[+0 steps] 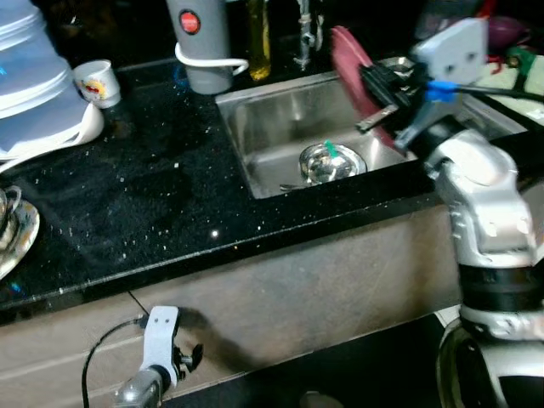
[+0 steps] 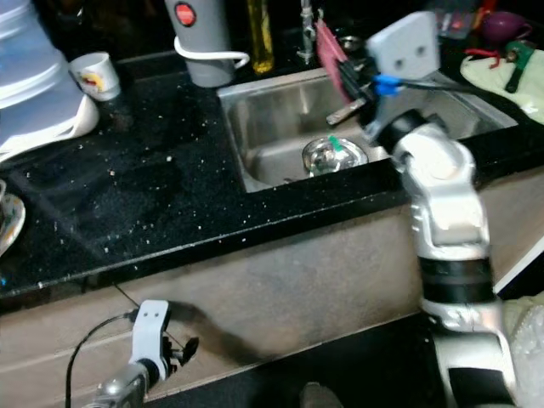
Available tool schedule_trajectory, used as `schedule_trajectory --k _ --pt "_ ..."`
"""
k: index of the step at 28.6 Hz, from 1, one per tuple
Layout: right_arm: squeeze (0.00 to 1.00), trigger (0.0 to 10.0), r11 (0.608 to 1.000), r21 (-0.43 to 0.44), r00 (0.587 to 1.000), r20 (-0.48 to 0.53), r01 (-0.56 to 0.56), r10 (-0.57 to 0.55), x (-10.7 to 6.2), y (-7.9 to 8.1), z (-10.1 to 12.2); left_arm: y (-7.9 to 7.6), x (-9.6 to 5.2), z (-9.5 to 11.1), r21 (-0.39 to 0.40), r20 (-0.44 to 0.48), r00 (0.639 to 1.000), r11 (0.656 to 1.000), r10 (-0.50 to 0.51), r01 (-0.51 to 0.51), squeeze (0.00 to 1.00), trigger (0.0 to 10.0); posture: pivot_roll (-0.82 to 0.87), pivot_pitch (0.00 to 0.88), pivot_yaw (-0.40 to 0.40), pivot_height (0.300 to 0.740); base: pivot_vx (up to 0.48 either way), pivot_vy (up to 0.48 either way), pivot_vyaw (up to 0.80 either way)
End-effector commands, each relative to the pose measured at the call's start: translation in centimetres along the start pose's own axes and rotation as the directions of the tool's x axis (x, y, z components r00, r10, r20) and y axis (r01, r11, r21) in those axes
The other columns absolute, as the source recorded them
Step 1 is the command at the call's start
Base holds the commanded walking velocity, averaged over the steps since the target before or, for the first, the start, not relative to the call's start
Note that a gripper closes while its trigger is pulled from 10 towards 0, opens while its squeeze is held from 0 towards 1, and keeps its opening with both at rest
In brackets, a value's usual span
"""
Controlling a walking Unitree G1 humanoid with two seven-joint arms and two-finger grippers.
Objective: Kitchen organization
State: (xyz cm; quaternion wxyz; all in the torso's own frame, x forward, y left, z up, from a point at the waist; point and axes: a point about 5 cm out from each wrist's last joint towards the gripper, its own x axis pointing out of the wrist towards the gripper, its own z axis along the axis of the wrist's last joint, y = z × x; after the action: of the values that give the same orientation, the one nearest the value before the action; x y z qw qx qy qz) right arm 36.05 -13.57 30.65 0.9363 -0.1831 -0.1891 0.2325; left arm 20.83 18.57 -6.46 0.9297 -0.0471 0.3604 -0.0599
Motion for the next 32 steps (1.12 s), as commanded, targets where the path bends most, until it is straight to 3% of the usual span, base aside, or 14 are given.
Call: schedule_trajectory --k 1,7,10,14,22,29,30,31,32 --pt "0.0 10.0 0.999 -0.037 0.999 -0.037 0.007 -0.009 1.5 0.4 -0.7 0.0 -0.2 -0.8 -0.001 -0.024 1.0 1.0 0.0 0.0 0.0 10.0 -0.01 0.125 0.038 0.74 0.0 0.0 0.0" --pt "0.0 10.0 0.994 -0.106 0.993 -0.117 0.006 -0.019 3.9 1.0 -1.7 -0.2 -0.5 -1.4 -0.006 -0.029 0.999 1.0 -0.013 0.013 0.0 10.0 0.01 0.152 0.024 0.74 0.0 0.0 0.0" --pt "0.0 10.0 0.98 -0.198 0.974 -0.224 -0.03 -0.016 4.9 1.4 -3.0 -0.3 -0.7 -2.0 -0.012 -0.035 0.999 1.0 -0.026 0.026 0.0 10.0 0.01 0.181 0.019 0.74 0.0 0.0 0.0" --pt "0.0 10.0 0.971 -0.234 0.959 -0.284 -0.047 -0.022 5.1 1.3 -4.1 -0.4 -1.0 -2.7 -0.012 -0.039 0.999 0.999 -0.036 0.036 0.0 10.0 0.02 0.2 0.018 0.74 0.0 0.0 0.0" --pt "0.0 10.0 0.973 -0.23 0.955 -0.295 -0.028 -0.042 5.2 1.0 -4.5 -0.3 -1.5 -3.5 -0.023 -0.04 0.999 0.999 -0.036 0.035 0.0 10.0 0.03 0.223 0.02 0.74 0.0 0.0 0.0" --pt "0.0 10.0 0.951 -0.283 0.9 -0.436 -0.125 -0.012 5.1 1.8 -6.4 -0.2 -1.7 -3.8 -0.035 -0.036 0.999 0.999 -0.029 0.028 0.0 10.0 0.04 0.238 0.016 0.74 0.0 0.0 0.0" --pt "0.44 10.0 0.948 -0.29 0.9 -0.436 -0.13 -0.01 5.1 1.9 -6.3 -0.2 -1.7 -3.8 -0.036 -0.035 0.999 0.999 -0.029 0.028 0.0 10.0 0.04 0.238 0.016 0.74 0.0 0.0 0.0" --pt "0.44 10.0 0.948 -0.29 0.9 -0.436 -0.13 -0.01 5.1 1.9 -6.3 -0.2 -1.7 -3.8 -0.036 -0.035 0.999 0.999 -0.029 0.028 0.0 10.0 0.04 0.238 0.016 0.74 0.0 0.0 0.0" --pt "0.88 10.0 0.948 -0.291 0.9 -0.436 -0.132 -0.008 5.1 1.9 -6.3 -0.3 -1.7 -3.8 -0.036 -0.034 0.999 0.999 -0.029 0.028 0.0 10.0 0.04 0.237 0.016 0.74 0.0 0.0 0.0"
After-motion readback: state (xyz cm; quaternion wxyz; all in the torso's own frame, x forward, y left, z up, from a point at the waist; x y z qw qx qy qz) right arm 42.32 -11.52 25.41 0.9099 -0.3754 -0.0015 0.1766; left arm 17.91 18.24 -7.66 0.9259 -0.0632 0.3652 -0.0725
